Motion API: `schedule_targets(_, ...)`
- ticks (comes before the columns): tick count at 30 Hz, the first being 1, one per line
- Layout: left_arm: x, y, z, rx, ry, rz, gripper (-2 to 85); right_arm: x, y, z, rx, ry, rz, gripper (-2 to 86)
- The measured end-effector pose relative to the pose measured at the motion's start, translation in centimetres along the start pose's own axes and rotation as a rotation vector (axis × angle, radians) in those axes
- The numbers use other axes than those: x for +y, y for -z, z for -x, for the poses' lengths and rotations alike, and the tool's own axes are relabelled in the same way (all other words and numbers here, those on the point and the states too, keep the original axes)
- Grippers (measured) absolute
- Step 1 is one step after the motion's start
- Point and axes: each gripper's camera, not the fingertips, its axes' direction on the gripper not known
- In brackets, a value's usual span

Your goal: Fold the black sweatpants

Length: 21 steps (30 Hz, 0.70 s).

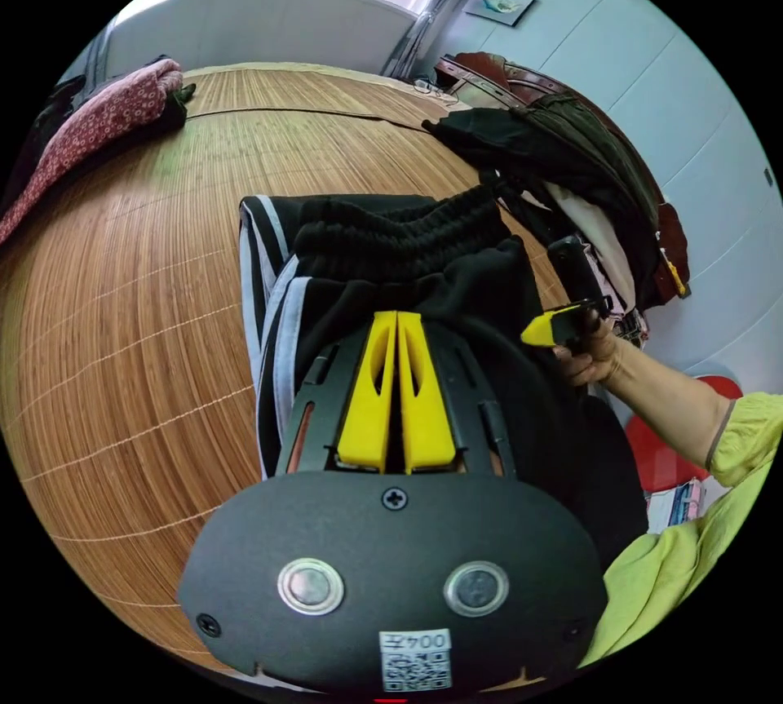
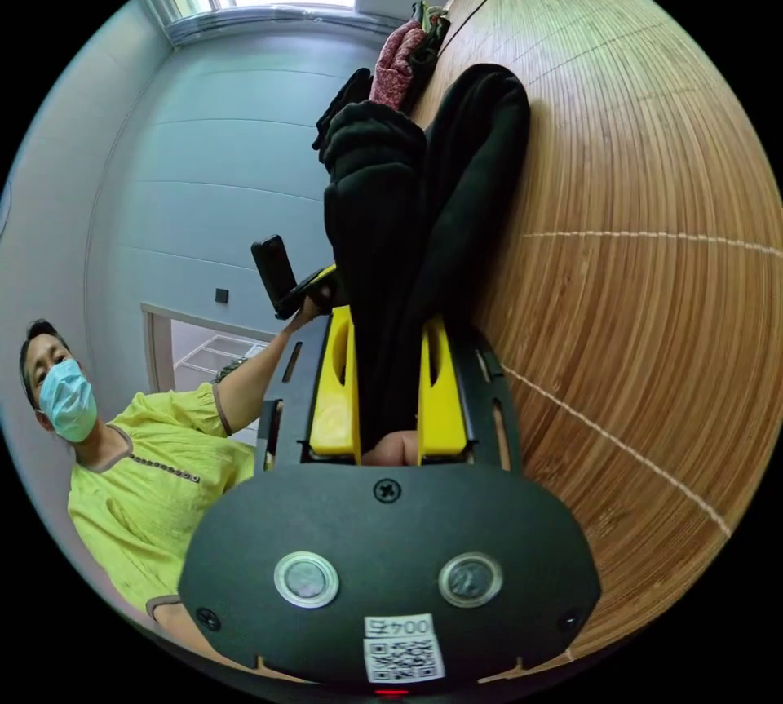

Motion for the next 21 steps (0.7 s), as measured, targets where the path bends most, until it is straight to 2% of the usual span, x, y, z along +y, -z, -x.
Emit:
schedule_targets(3, 0.1, 0.5, 1.8, 0.01, 0.014, 0.002, 0.1, -0.6, -0.7, 2.3, 0.049, 0.025, -0.035, 8.5)
schedule_targets(6, 0.0, 1.5, 3.4, 0.025, 0.096, -0.011, 0.1, -2.2, -1.3, 9.2, 0.149, 0.07, -0.05, 7.5)
schedule_targets(9, 0.5, 3.0, 5.3, 0.161, 0.286, -0.123, 0.0, -6.1, -3.3, 19.5, 0.387, 0.166, 0.063, 6.9)
schedule_targets(12, 0.5, 4.2, 6.2, 0.334, 0.399, -0.286, 0.0, -9.8, -6.1, 31.1, 0.648, 0.283, 0.176, 6.7)
schedule_targets(14, 0.0, 4.5, 6.4, 0.431, 0.444, -0.354, 0.0, -12.0, -10.4, 39.9, 0.933, 0.388, 0.299, 6.7)
schedule_targets(16, -0.3, 4.2, 6.9, 0.562, 0.503, -0.402, 0.0, -13.0, -15.5, 44.3, 1.174, 0.453, 0.419, 6.9)
schedule_targets(20, 1.5, 4.0, 10.0, 0.654, 0.595, -0.387, -0.1, -10.7, -31.4, 46.0, 1.647, 0.583, 0.697, 7.5)
schedule_targets(21, 2.9, 4.1, 11.7, 0.643, 0.617, -0.358, -0.2, -9.9, -33.8, 45.6, 1.696, 0.607, 0.728, 7.6)
